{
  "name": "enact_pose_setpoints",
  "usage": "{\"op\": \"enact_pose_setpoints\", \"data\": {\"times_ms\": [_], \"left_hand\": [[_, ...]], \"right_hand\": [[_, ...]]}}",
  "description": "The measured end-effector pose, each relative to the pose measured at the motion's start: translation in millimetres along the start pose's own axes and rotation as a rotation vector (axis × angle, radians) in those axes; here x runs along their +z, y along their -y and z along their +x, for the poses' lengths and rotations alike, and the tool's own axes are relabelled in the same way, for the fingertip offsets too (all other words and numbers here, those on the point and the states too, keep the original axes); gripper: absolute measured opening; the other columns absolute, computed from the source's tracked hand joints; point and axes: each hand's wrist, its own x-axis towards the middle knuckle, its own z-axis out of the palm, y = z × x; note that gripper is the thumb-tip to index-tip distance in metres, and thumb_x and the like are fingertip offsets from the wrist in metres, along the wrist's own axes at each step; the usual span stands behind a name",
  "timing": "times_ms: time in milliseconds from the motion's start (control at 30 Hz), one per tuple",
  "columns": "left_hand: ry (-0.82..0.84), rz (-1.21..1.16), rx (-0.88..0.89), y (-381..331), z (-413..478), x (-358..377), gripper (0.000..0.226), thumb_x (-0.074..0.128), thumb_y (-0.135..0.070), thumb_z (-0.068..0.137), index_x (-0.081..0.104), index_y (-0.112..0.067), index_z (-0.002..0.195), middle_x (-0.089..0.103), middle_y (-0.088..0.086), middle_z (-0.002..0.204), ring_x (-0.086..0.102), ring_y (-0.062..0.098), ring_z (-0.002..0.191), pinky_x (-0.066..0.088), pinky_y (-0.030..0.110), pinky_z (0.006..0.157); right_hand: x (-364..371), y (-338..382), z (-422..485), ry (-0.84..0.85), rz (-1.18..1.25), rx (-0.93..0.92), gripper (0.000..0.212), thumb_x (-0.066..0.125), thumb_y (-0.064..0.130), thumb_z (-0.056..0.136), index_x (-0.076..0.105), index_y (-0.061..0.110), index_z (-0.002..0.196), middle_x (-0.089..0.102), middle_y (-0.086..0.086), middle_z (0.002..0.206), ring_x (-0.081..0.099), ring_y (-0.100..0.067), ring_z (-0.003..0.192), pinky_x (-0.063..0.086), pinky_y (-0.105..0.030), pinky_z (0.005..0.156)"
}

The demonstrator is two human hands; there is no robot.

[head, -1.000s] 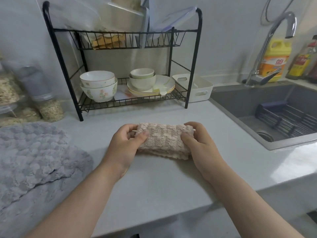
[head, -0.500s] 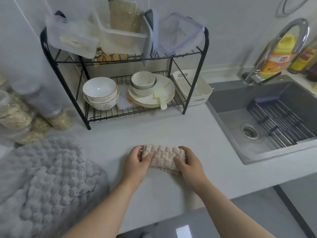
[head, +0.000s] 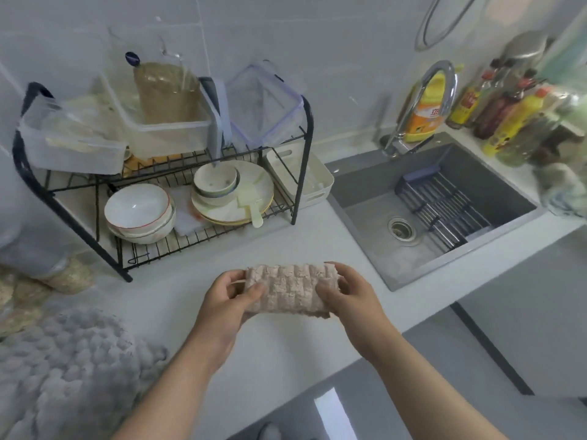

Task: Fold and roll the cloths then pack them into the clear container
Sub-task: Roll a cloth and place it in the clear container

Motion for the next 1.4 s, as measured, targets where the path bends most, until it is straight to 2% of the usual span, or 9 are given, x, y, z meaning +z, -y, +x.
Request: {"op": "enact_pose_setpoints", "data": {"times_ms": [133,233,333,500,700,833,1033,1267,1400], "left_hand": [[0.169,0.003,0.08,-42.3,-14.8,43.3,0.026,0.064,0.0,0.084,0.058,-0.013,0.106,0.07,0.01,0.1,0.068,0.018,0.084,0.054,0.028,0.071],[0.325,0.046,0.123,-59.5,-17.7,90.9,0.045,0.078,-0.004,0.072,0.057,-0.013,0.111,0.071,0.009,0.101,0.07,0.015,0.084,0.054,0.024,0.064],[0.439,0.113,0.145,-68.7,-21.3,150.6,0.05,0.075,-0.017,0.068,0.057,-0.015,0.114,0.071,0.008,0.105,0.07,0.022,0.095,0.054,0.03,0.072],[0.59,0.229,0.18,-59.2,-35.0,260.2,0.049,0.075,-0.019,0.068,0.057,-0.013,0.113,0.072,0.006,0.104,0.069,0.025,0.1,0.056,0.038,0.083],[0.751,0.242,0.189,-37.0,-67.9,378.6,0.047,0.073,-0.016,0.067,0.057,-0.008,0.11,0.072,0.014,0.1,0.071,0.026,0.09,0.058,0.035,0.075],[0.859,0.265,0.174,-21.6,-88.8,439.1,0.049,0.074,-0.017,0.066,0.057,-0.008,0.111,0.072,0.014,0.1,0.07,0.027,0.089,0.057,0.038,0.076],[1.018,0.301,0.125,4.8,-119.6,528.5,0.052,0.075,-0.017,0.064,0.056,-0.008,0.111,0.071,0.016,0.101,0.066,0.026,0.086,0.052,0.039,0.078],[1.206,0.369,0.078,28.7,-132.3,641.3,0.068,0.084,-0.03,0.049,0.059,-0.011,0.11,0.071,0.015,0.098,0.067,0.024,0.084,0.05,0.039,0.077],[1.29,0.353,0.062,41.5,-120.0,712.0,0.05,0.077,-0.014,0.061,0.059,-0.01,0.108,0.073,0.011,0.096,0.069,0.021,0.083,0.054,0.032,0.073]], "right_hand": [[-41.3,46.8,-27.4,-0.042,-0.016,-0.114,0.032,0.06,0.0,0.09,0.063,0.02,0.115,0.068,-0.017,0.103,0.065,-0.023,0.075,0.052,-0.029,0.063],[-82.4,69.9,-47.2,-0.129,0.007,-0.205,0.032,0.061,0.0,0.089,0.066,0.023,0.111,0.07,-0.015,0.102,0.067,-0.026,0.082,0.054,-0.032,0.065],[-128.8,79.5,-66.4,-0.244,0.06,-0.268,0.031,0.064,0.013,0.08,0.068,0.029,0.106,0.071,-0.011,0.101,0.067,-0.026,0.086,0.053,-0.033,0.066],[-219.1,76.9,-103.3,-0.416,0.152,-0.292,0.033,0.065,0.018,0.076,0.068,0.027,0.107,0.071,-0.014,0.105,0.066,-0.034,0.095,0.054,-0.04,0.074],[-318.0,77.9,-148.7,-0.595,0.178,-0.332,0.034,0.066,0.02,0.075,0.066,0.025,0.109,0.071,-0.01,0.102,0.065,-0.021,0.086,0.049,-0.033,0.069],[-369.3,74.9,-180.0,-0.703,0.19,-0.353,0.037,0.067,0.021,0.074,0.066,0.025,0.111,0.071,-0.009,0.105,0.067,-0.026,0.093,0.056,-0.041,0.076],[-437.8,67.4,-225.5,-0.886,0.206,-0.381,0.033,0.071,0.011,0.083,0.064,0.023,0.113,0.071,-0.004,0.101,0.065,-0.011,0.082,0.05,-0.02,0.063],[-522.3,61.3,-245.8,-1.112,0.239,-0.381,0.035,0.073,0.011,0.083,0.064,0.023,0.114,0.071,-0.002,0.107,0.066,-0.024,0.099,0.053,-0.034,0.078],[-577.0,69.8,-235.9,-1.228,0.243,-0.392,0.05,0.075,0.029,0.067,0.065,0.025,0.116,0.069,-0.005,0.115,0.063,-0.031,0.109,0.051,-0.05,0.097]]}}
